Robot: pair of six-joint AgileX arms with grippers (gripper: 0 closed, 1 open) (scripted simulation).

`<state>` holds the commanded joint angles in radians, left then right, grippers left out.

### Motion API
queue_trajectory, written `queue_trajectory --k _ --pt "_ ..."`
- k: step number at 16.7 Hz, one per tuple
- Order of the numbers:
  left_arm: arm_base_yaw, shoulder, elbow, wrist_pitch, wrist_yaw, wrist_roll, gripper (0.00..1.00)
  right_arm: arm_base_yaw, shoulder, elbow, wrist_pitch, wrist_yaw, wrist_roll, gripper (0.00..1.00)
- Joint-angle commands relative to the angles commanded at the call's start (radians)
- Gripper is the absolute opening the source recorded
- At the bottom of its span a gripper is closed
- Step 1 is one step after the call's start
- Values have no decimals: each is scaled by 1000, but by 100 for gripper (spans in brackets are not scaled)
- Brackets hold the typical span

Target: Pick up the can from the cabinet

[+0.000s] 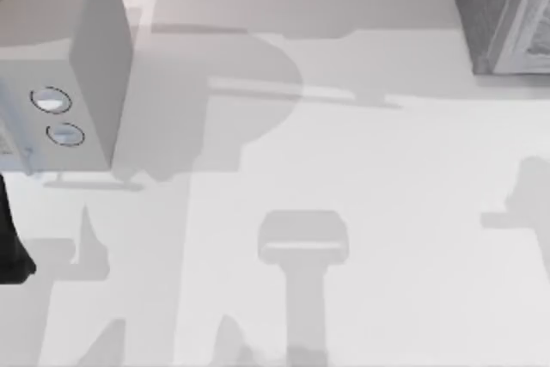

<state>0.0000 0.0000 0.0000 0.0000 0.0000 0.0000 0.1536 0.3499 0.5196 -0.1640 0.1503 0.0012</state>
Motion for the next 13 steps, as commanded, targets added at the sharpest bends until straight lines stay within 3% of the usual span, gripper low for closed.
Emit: queue_trajectory --k 7,13 --pt "0 0 0 0 0 0 100 -132 -302 -448 142 -130 -1 0" --pt "0 0 0 0 0 0 100 -154 -350 -520 164 -150 -1 0"
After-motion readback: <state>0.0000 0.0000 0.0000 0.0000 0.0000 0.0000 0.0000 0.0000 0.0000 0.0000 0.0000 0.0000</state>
